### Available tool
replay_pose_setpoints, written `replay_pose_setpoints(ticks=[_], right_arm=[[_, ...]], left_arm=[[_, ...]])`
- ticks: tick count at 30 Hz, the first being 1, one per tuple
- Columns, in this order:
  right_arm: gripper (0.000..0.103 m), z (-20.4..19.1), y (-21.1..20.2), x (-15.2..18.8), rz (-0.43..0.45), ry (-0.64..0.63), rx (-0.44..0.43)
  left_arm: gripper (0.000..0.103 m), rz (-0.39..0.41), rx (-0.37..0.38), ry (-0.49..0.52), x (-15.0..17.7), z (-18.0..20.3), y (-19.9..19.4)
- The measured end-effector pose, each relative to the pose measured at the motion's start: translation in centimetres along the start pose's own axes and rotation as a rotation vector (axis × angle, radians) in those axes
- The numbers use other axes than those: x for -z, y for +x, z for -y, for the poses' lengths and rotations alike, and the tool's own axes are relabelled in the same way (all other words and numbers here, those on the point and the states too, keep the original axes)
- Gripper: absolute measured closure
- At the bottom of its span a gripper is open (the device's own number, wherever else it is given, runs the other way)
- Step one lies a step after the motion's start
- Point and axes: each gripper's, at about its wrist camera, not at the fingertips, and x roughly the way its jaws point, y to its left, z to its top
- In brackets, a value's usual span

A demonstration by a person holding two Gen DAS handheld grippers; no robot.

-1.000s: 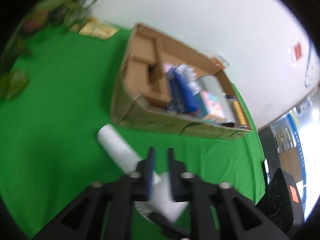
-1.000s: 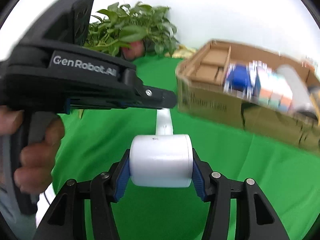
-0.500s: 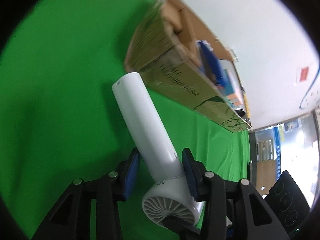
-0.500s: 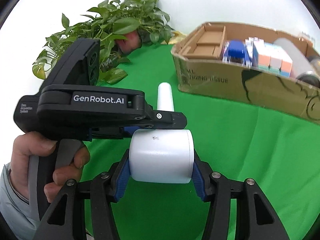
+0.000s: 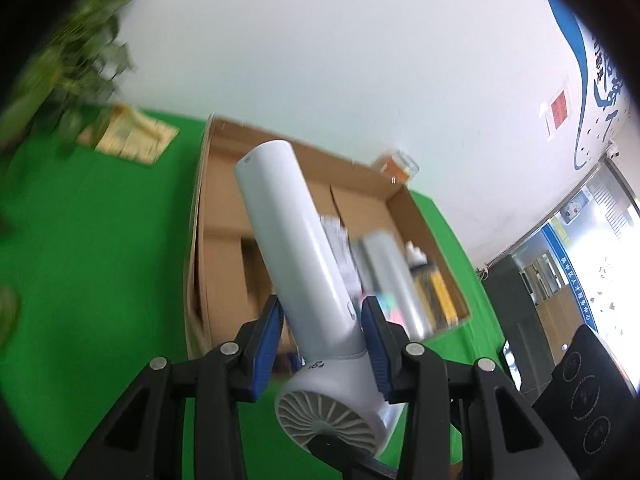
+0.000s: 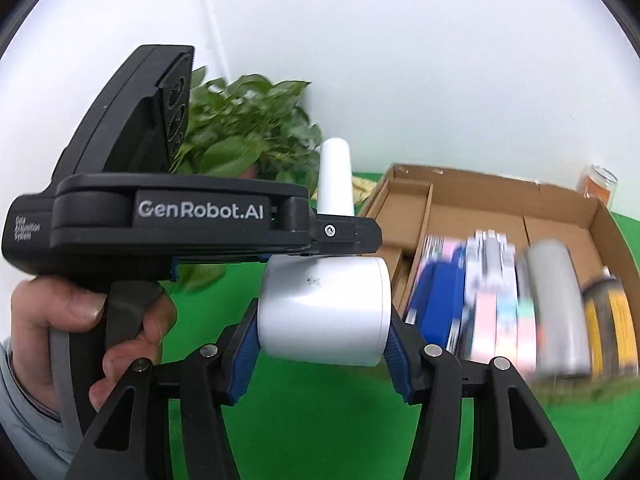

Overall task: Organize rigid objects
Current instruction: 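Lift the white fan and carry it over the box with the right tool, then lower the fan into the box compartment beside the stapler and release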

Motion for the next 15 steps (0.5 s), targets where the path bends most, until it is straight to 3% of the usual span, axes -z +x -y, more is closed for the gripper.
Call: replay_pose_setpoints(ticks=[6, 11, 15], right_arm=[[0.050, 2.9, 7.1, -5.5, -0.109, 0.077, 0.006], [0.050, 4.2, 12.5, -6.1, -0.205, 0.100, 0.038], [0.046, 4.7, 14.7, -6.4, -0.252, 0.140, 0.035]], left_arm=[[0.066, -0.073, 0.010, -0.028, -7.0, -3.1, 5.0], [0.066, -0.177, 0.034, -0.117, -8.9, -7.7, 10.2], [0.068, -0.216, 0.024, -0.117, -9.3, -8.9, 12.4]])
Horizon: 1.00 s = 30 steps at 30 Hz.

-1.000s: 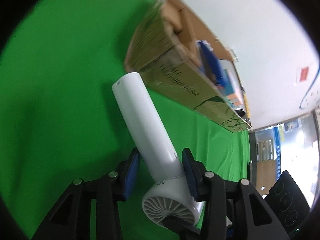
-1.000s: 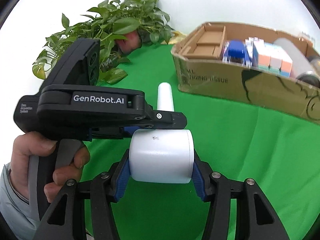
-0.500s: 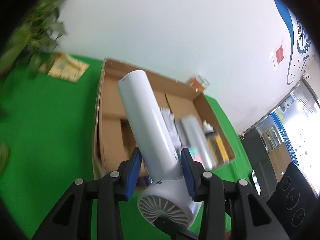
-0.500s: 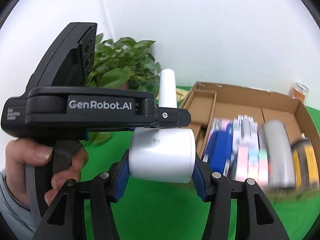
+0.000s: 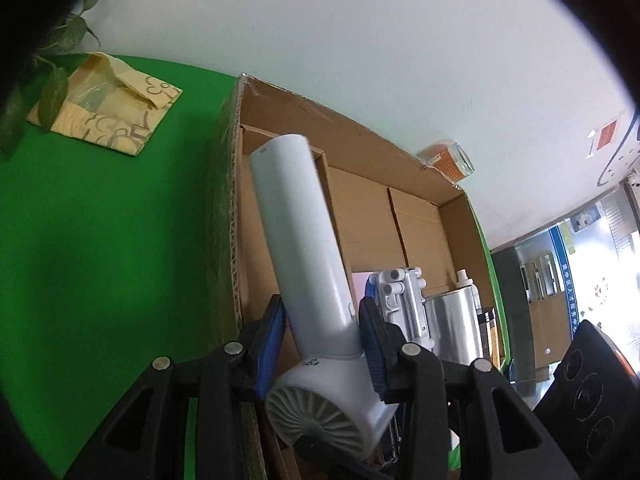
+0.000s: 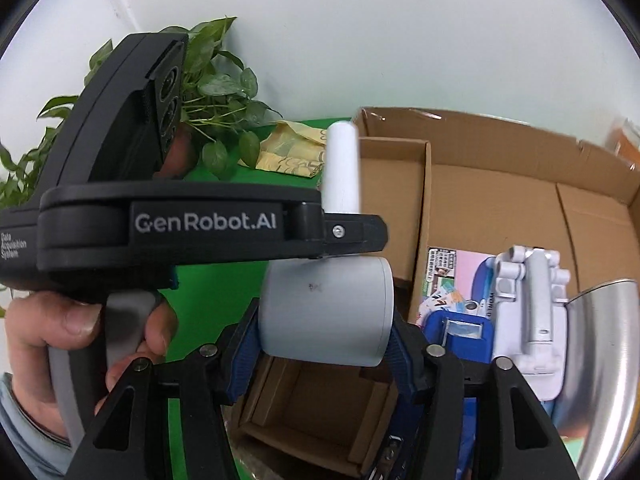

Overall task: Organize rigid objects
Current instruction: 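Lower the fan into the box compartment beside the stapler and release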

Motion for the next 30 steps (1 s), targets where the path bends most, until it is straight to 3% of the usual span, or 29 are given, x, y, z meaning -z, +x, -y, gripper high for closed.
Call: replay_pose_setpoints(ticks=[7, 18, 20, 25, 30], right_arm=[[0.039, 1.0, -0.3, 1.9, -0.005, 0.003, -0.070], [0.054, 2.3, -1.0, 2.6, 0.017, -0.041, -0.011], [0.065, 2.5, -1.2, 2.5, 0.023, -0.061, 0.021], [0.064, 2.8, -0.6, 2.1, -0.014, -0.090, 0.014], [0.061, 2.2, 0.1, 2.6, -0.043, -0.102, -0.025]], left_arm=[[0.069, -0.029, -0.007, 0.045, 0.1, 0.3, 0.8], [0.070, 0.002, 0.044, 0.029, 0.4, 0.1, 0.3], [0.071, 0.012, 0.034, 0.012, 0.6, -0.2, 0.2], [0.071, 0.064, 0.014, -0.002, 1.3, -0.4, -1.2], [0.071, 0.044, -0.033, 0.036, 2.4, 0.1, -1.5]])
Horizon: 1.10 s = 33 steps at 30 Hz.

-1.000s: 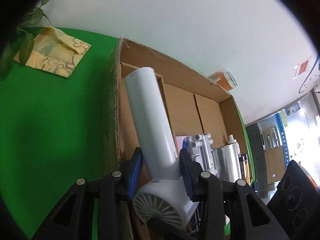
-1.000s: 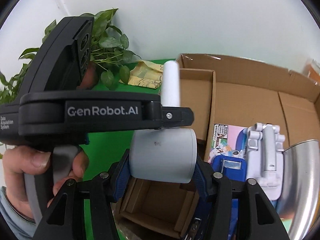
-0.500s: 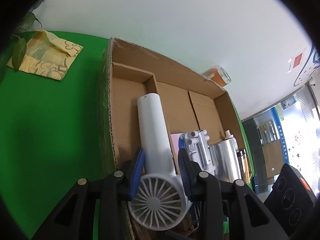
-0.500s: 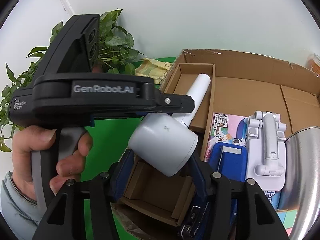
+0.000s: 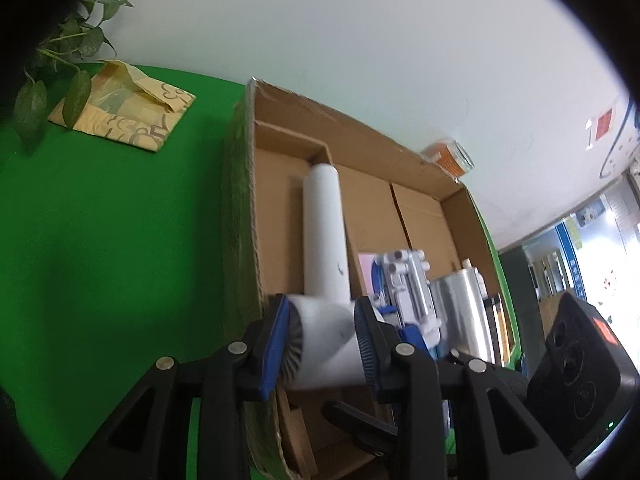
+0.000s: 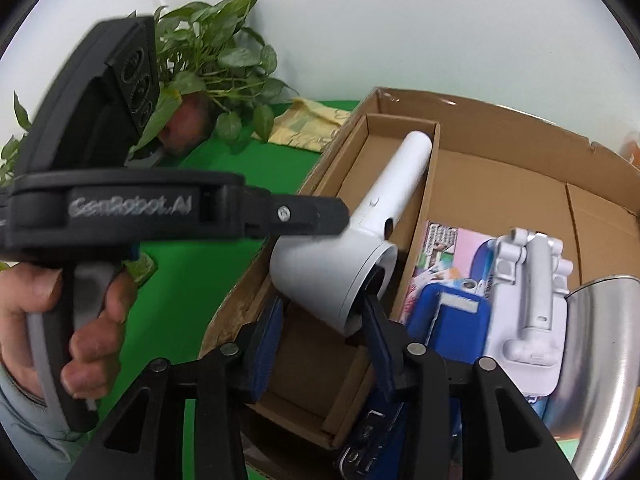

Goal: Organize rigid objects

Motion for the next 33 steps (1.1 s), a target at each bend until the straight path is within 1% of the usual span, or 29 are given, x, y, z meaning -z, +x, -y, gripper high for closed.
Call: replay_pose_setpoints(ticks=[2, 6, 8, 9, 10, 11, 12, 13, 14, 15, 17, 18, 19, 20, 21, 23, 26, 27, 31, 33], right_arm=[[0.060, -0.1, 0.0, 0.2, -0.003, -0.013, -0.003], [0.056, 0.1, -0.5, 0.5, -0.011, -0.024, -0.047], [0.049, 0.1, -0.9, 0.6, -0.014, -0.032, -0.076], [0.046, 0.0, -1.2, 0.7, -0.008, -0.037, -0.075], [0.038, -0.1, -1.4, 0.8, -0.001, -0.040, -0.070], [0.028, -0.2, -2.4, 1.2, 0.026, -0.046, -0.063], [0.023, -0.2, -3.3, 1.6, 0.043, -0.048, -0.055], [0.014, -0.2, -4.6, 2.3, 0.070, -0.038, -0.040], [0.008, -0.1, -5.9, 3.1, 0.095, -0.025, -0.037], [0.006, 0.0, -7.1, 3.8, 0.115, -0.014, -0.037], [0.001, 0.2, -9.8, 5.8, 0.167, 0.010, -0.016], [0.000, 0.4, -11.4, 7.2, 0.207, 0.019, 0.025], [0.000, 0.4, -12.4, 8.3, 0.233, 0.021, 0.069], [0.000, 0.4, -13.3, 9.6, 0.256, 0.015, 0.128], [0.000, 0.5, -14.2, 11.1, 0.275, 0.007, 0.194], [0.000, 1.1, -15.1, 13.6, 0.274, 0.017, 0.274], [0.000, 2.2, -16.1, 16.7, 0.242, 0.040, 0.296], [0.000, 2.4, -16.4, 17.4, 0.239, 0.043, 0.303], [0.000, 2.8, -18.0, 20.3, 0.235, 0.047, 0.310], [0.000, 3.2, -19.4, 21.8, 0.247, 0.046, 0.318]], left_arm=[[0.071, -0.001, -0.020, 0.019, 0.5, 0.5, -0.2], [0.071, -0.028, -0.019, -0.014, 1.5, 0.4, -0.6], [0.071, -0.036, -0.025, -0.015, 2.1, 0.5, -0.9], [0.071, -0.039, -0.029, -0.018, 2.2, 0.6, -1.1], [0.072, -0.039, -0.039, -0.022, 2.5, 0.6, -1.3], [0.072, -0.025, -0.048, -0.024, 2.8, 0.6, -1.8], [0.072, -0.009, -0.051, -0.022, 3.1, 0.8, -2.3], [0.072, 0.022, -0.072, -0.010, 3.6, 1.2, -3.2], [0.072, 0.061, -0.117, 0.013, 4.1, 1.8, -4.3], [0.071, 0.097, -0.167, 0.034, 4.6, 2.5, -5.2], [0.062, 0.205, -0.285, 0.097, 6.4, 4.4, -7.5], [0.046, 0.269, -0.343, 0.135, 7.7, 5.8, -8.8], [0.023, 0.327, -0.397, 0.167, 9.1, 7.1, -9.8], [0.015, 0.373, -0.435, 0.186, 10.2, 8.1, -10.5], [0.013, 0.434, -0.481, 0.204, 11.8, 9.3, -11.3], [0.013, 0.537, -0.547, 0.229, 14.8, 11.3, -11.9], [0.013, 0.553, -0.581, 0.242, 17.9, 13.2, -10.9], [0.013, 0.550, -0.582, 0.237, 18.3, 13.7, -10.5], [0.013, 0.544, -0.561, 0.254, 20.9, 15.9, -8.9], [0.013, 0.541, -0.549, 0.257, 21.9, 17.0, -8.4]])
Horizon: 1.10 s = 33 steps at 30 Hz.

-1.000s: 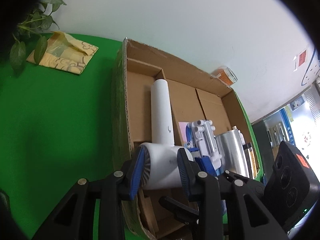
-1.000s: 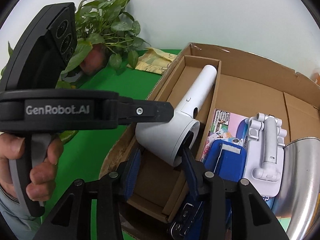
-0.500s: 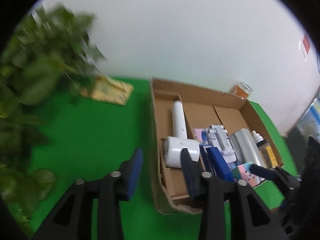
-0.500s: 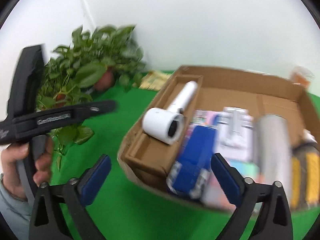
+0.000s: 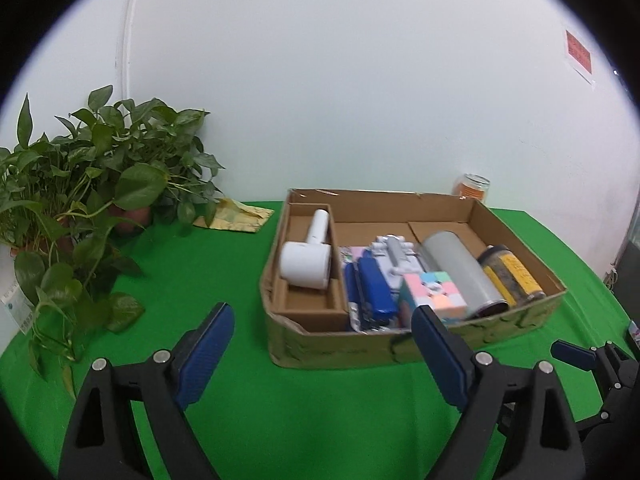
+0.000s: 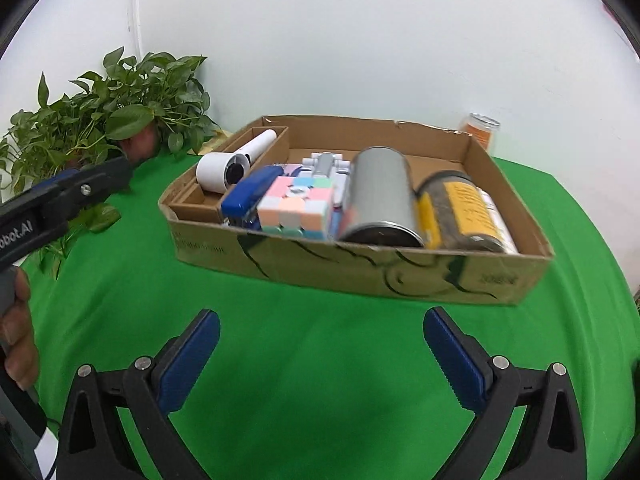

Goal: Organize rigid objects

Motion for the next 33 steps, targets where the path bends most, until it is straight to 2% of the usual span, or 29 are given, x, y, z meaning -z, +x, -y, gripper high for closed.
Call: replay_pose_setpoints(ticks=[7, 9, 14, 21, 33], right_arm=[[0.000, 3.2, -2.4, 2.0, 0.020, 0.023, 0.027], [0.000, 4.2, -3.2, 2.4, 0.032, 0.031, 0.031], [0.000, 5.3, -4.4, 2.7, 0.056, 0.037, 0.034], [0.000, 5.9, -5.2, 3.2, 0.065, 0.056, 0.040], [0.000, 5.4, -4.7, 3.8, 0.053, 0.086, 0.066]], left_arm=[[0.015, 0.045, -0.013, -0.016, 1.6, 2.9, -3.3], [0.019, 0.040, -0.005, -0.031, 1.6, 3.0, -3.7], [0.018, 0.065, 0.029, -0.034, 2.1, 4.3, -5.2], [0.018, 0.009, -0.008, -0.009, 2.8, 5.7, -4.9], [0.018, -0.034, -0.003, 0.011, 4.0, 7.2, -3.9]])
